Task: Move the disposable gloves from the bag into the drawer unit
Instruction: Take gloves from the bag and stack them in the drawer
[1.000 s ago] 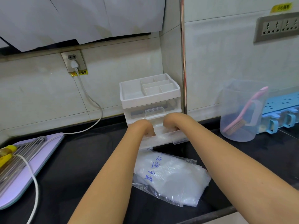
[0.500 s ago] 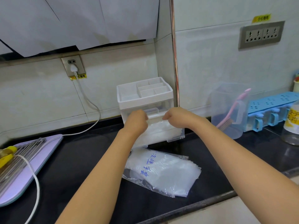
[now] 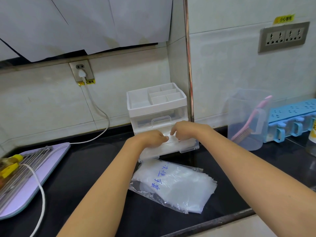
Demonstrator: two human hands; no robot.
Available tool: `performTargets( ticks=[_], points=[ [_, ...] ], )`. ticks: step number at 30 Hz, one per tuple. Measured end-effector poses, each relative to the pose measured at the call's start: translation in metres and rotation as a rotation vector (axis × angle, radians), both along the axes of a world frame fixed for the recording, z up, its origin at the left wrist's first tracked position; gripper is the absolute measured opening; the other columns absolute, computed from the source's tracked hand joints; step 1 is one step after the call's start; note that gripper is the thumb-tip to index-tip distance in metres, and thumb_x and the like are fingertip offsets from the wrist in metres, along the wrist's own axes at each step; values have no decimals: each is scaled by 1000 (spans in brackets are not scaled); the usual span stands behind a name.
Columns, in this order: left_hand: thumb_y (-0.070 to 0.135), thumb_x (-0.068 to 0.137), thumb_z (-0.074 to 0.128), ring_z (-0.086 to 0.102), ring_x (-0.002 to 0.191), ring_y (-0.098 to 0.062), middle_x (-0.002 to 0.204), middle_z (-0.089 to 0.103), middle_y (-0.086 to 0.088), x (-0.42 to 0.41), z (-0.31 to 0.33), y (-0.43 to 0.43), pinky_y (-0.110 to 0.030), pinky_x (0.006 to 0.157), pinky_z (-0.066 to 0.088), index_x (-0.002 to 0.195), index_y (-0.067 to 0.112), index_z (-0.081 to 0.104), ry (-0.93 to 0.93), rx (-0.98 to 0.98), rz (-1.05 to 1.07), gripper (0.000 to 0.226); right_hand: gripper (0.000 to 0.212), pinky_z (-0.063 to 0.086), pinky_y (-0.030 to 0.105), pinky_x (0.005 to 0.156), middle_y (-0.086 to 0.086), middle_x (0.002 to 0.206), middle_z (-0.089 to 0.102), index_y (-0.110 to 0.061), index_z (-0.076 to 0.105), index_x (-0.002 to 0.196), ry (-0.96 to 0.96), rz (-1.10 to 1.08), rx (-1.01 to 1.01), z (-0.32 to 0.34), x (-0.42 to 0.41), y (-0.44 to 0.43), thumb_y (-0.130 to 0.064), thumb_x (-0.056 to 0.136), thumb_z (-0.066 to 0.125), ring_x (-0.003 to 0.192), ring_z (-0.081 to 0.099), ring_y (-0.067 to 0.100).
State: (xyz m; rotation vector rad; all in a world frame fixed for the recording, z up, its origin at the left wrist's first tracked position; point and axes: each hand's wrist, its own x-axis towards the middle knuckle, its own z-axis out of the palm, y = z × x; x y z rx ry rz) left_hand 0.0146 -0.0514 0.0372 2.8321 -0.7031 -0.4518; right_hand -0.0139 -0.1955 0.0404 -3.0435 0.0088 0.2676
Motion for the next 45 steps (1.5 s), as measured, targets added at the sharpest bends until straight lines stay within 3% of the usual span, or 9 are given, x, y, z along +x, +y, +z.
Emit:
performTargets(
  ticks=[4,8,14,18,24,29,33,38,45],
  points=[
    [50,100,31,50,119,-22,138,52,-4,1,-4,-2,-31,99,37,135,15,52,-11,44,-7,53,49,35,17,62,2,147,41,-22,42,144,52,34,14,-4,7,2,-8,98,34,70,42,3],
    [50,100,31,49,121,-23,138,51,-6,4,-4,-1,-29,94,37,134,11,51,-7,28,14,56,43,45,31,89,6,138,49,-13,45,139,104,-11,-50,-9,23,5,-14,98,35,102,53,21],
    [35,101,40,53,96,-23,119,58,-11,8,-4,-7,-29,79,39,116,4,58,-88,38,38,39,22,36,30,76,2,82,47,-8,50,82,89,-47,-47,-11,35,15,-8,98,36,76,47,19],
    [17,97,43,57,103,-25,116,61,-10,14,-12,-16,-30,80,43,120,8,59,-135,-86,31,29,35,42,34,95,8,129,54,-9,50,133,83,-17,13,-15,42,18,-17,100,42,114,52,26],
    [35,97,49,43,128,-23,144,44,-3,22,-10,-19,-29,93,35,140,14,43,-9,106,88,48,46,43,34,94,8,141,46,-10,41,142,120,-30,-70,-7,32,8,-12,96,46,122,49,28],
    [45,92,55,42,131,-26,147,41,-4,23,-5,-24,-35,100,36,142,15,41,27,137,147,60,34,44,32,85,8,129,50,-4,49,129,144,-33,-189,12,14,5,-7,95,43,99,50,25],
    [40,95,53,47,124,-26,139,48,-4,17,-4,-24,-33,95,38,135,13,49,-27,119,147,48,20,40,24,60,4,83,50,-4,52,79,-19,-35,-52,22,-1,-4,-1,93,39,68,48,17],
    [32,93,53,46,68,-16,82,52,-2,-1,-4,-12,-26,60,35,72,13,51,-163,-202,172,29,23,47,24,68,5,93,69,-6,70,98,-377,-34,382,20,-48,-29,-24,94,56,79,62,16],
    [23,91,58,56,98,-2,103,64,11,-91,-36,1,-16,84,39,103,19,68,-294,-720,49,16,11,43,17,61,-9,77,66,-17,70,80,-426,-152,518,-37,-114,-37,-28,81,72,72,60,4]
  ],
)
